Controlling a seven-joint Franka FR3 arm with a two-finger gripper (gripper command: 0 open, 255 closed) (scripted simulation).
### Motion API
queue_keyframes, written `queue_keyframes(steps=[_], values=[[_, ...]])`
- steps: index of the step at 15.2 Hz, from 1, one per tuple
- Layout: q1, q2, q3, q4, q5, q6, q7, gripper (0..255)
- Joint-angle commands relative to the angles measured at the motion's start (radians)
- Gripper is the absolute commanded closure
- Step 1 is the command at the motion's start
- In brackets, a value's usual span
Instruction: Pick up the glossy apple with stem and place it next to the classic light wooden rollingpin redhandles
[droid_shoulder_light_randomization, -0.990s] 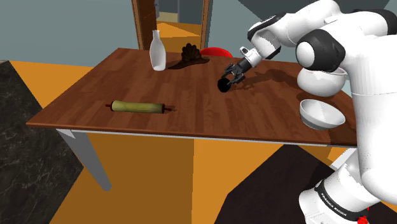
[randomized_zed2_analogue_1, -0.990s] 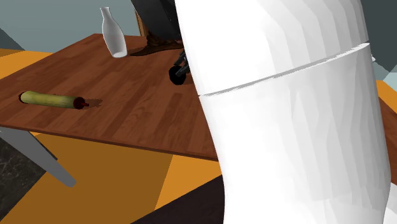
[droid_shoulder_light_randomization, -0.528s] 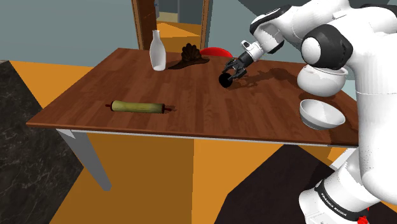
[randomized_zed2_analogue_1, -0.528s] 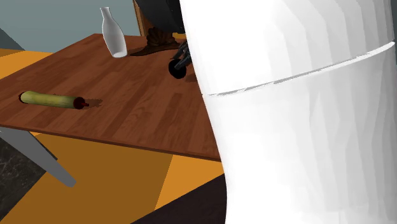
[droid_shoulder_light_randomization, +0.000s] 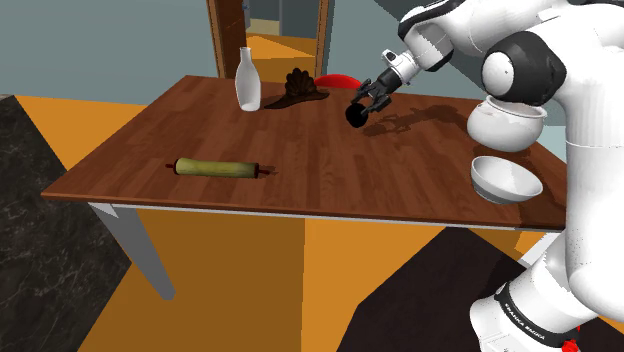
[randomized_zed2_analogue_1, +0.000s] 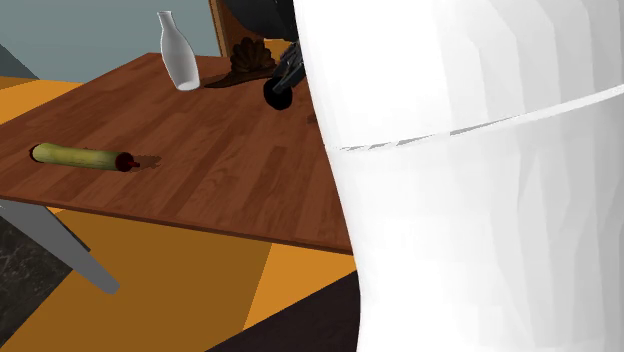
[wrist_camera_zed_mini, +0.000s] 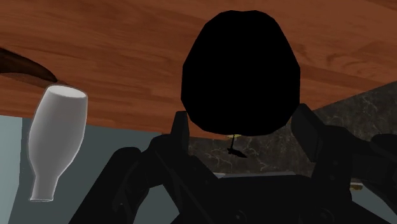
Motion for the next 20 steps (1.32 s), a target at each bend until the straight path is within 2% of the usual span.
queue_keyframes(steps=[1,17,20], values=[[0.003,-0.015,-0.005,0.004,-0.009,-0.010,0.014,255],[-0.006,-0.071,-0.027,0.115,-0.051,-0.104,0.136,255],[0.083,-0.134,-0.026,0.029,-0.071,-0.028,0.161,255]])
